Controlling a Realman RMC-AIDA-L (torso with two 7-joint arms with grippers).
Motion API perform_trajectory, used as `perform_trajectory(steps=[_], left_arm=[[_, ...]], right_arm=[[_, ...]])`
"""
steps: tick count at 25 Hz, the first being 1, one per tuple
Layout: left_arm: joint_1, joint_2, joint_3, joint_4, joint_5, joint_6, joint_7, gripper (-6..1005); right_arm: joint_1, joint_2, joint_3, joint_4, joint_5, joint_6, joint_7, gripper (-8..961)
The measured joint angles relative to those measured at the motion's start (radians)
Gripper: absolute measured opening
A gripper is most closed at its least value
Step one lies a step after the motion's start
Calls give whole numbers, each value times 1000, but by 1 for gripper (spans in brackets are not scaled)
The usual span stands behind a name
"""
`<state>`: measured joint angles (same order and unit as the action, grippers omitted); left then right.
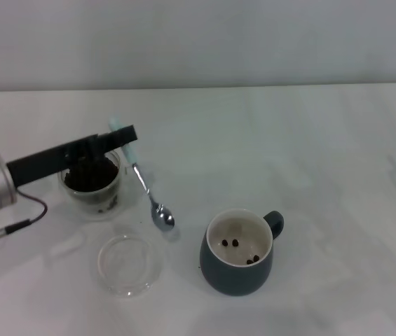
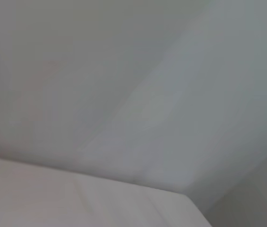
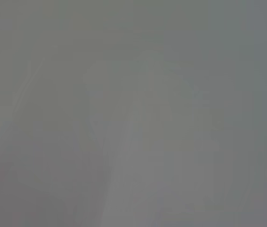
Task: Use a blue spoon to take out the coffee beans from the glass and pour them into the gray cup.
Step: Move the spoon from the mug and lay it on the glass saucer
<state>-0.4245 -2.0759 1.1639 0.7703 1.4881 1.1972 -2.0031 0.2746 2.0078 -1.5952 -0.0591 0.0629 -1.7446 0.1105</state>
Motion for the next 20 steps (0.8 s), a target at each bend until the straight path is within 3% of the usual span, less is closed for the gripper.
perform_trajectory(steps=[10, 20], left_arm=[[89, 4, -11, -48, -13, -32, 41, 127], [56, 5, -12, -157, -8, -52, 83, 128]], right_arm=[[1, 1, 3, -3, 0, -7, 0, 584], [-14, 2, 3, 1, 3, -21, 7, 584]])
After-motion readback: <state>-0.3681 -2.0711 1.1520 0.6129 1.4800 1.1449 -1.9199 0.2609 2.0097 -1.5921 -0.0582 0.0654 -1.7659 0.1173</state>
